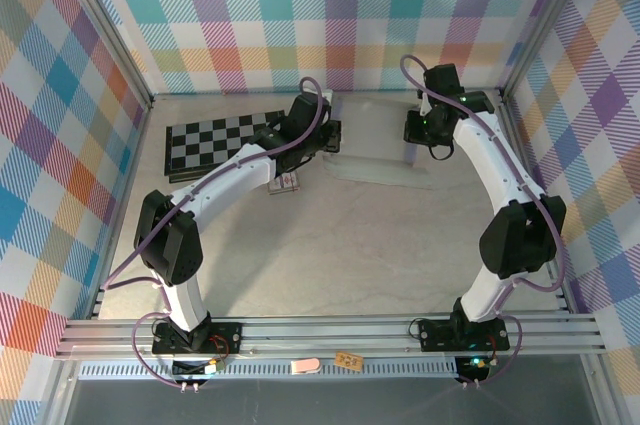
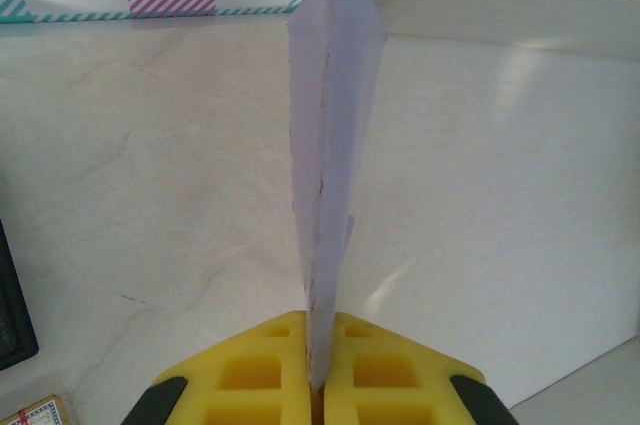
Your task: Fold the paper box
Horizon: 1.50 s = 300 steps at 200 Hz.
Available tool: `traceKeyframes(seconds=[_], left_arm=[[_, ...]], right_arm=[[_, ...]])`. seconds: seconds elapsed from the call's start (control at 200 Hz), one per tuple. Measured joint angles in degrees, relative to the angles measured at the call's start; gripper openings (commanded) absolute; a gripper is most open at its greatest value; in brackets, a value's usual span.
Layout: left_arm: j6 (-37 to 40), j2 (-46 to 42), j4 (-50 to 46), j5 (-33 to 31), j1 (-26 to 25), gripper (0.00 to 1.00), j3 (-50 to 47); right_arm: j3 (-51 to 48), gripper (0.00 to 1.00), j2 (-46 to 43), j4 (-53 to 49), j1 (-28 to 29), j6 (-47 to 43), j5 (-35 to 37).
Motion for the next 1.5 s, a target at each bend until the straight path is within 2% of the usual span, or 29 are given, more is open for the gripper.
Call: traceKeyframes(seconds=[0.15,0.315,0.685,0.975,1.1,1.155,1.245,1.5], left_arm=[[0.0,0.0,0.0,0.0,0.0,0.0,0.0],[0.0,0.0,0.0,0.1,0.1,0.0,0.0],[-0.3,0.0,0.7,1.0,0.0,0.0,0.0],[-0.7,0.2,0.8,1.1,0.0,0.0,0.0],[-0.7,0.2,0.8,1.1,0.0,0.0,0.0],[-0.7,0.2,0.7,1.2,0.1,0.0,0.0],[-1.0,0.2,0.7,1.9,0.3,0.0,0.0],[-3.7,0.2,1.3,5.9,1.7,0.0,0.0]], right_arm=[[0.0,0.1,0.0,0.0,2.0,-0.7,4.0],[0.0,0.0,0.0,0.0,4.7,-1.1,10.8],[7.0,0.0,5.0,-7.1,10.0,0.2,28.3],[14.7,0.0,11.8,-14.8,12.7,3.5,36.4],[13.4,0.0,10.7,-13.6,12.5,3.9,34.6],[11.1,0.05,8.9,-11.7,11.7,3.9,31.9],[7.2,0.14,5.2,-8.5,9.4,3.4,25.9],[2.0,0.21,0.0,-2.0,2.3,1.7,8.6]])
